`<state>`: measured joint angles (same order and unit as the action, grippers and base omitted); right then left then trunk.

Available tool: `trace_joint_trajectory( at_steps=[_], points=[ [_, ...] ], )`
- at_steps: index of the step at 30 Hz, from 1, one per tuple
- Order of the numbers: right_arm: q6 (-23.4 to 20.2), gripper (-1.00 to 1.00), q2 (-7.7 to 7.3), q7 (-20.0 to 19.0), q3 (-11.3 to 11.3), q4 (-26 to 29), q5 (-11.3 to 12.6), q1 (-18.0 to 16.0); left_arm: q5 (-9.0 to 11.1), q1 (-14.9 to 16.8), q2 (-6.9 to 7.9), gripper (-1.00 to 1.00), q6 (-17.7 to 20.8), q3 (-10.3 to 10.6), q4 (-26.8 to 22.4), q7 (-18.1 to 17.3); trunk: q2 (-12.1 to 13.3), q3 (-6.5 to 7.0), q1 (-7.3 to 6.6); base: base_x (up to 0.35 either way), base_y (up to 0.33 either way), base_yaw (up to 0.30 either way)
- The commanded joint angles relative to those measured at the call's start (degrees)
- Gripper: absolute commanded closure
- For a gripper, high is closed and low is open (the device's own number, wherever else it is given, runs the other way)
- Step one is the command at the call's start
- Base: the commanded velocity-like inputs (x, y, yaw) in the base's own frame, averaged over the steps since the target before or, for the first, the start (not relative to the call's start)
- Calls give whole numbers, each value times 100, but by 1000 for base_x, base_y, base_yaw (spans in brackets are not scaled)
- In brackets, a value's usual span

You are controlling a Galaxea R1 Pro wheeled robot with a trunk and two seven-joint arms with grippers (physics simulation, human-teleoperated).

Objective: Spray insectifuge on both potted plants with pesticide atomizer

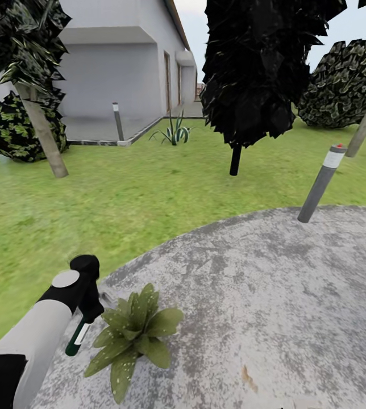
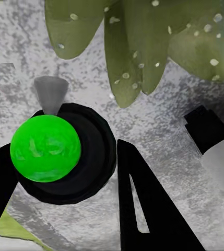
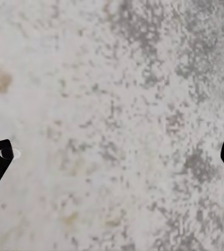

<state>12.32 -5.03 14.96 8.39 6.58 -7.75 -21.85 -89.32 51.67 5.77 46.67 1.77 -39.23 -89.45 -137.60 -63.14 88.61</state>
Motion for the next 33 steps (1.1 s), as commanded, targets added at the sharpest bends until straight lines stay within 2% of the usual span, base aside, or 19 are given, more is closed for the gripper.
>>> trace_joint_trajectory(
  at_steps=[1, 2, 6, 11, 16, 26, 33],
  points=[
    [17, -100, 2, 7, 48, -7, -60, -4, 35, -1, 6, 100, 58, 22, 42, -55, -2, -5, -1, 4, -238, 0],
    [17, -100, 2, 7, 52, -3, -54, -4, 114, -8, 13, 100, 50, 32, 75, -55, -2, -5, -1, 2, -131, 0],
    [16, -100, 14, 15, 49, 1, -43, -4, 187, -8, 34, 100, 12, 42, 98, -55, -2, -5, -1, 0, -41, 40],
    [16, -100, 26, 16, 48, 1, -42, -4, 198, -7, 35, 100, 8, 43, 101, -55, -2, -5, -1, 0, -2, 252],
    [16, -100, 34, 16, 48, 1, -42, -4, 183, -7, 8, 100, 30, 51, 374, -55, -2, -5, -1, 0, -13, 251],
    [16, -100, 43, 16, 48, 1, -42, -4, 188, -7, 3, 100, 33, 58, 398, -55, -2, -5, -1, 0, -244, 26],
    [16, -100, 46, 16, 48, 1, -42, -4, 178, 0, 3, 100, 13, 67, 381, -55, -2, -5, -1, -18, -270, 242]
  ],
)
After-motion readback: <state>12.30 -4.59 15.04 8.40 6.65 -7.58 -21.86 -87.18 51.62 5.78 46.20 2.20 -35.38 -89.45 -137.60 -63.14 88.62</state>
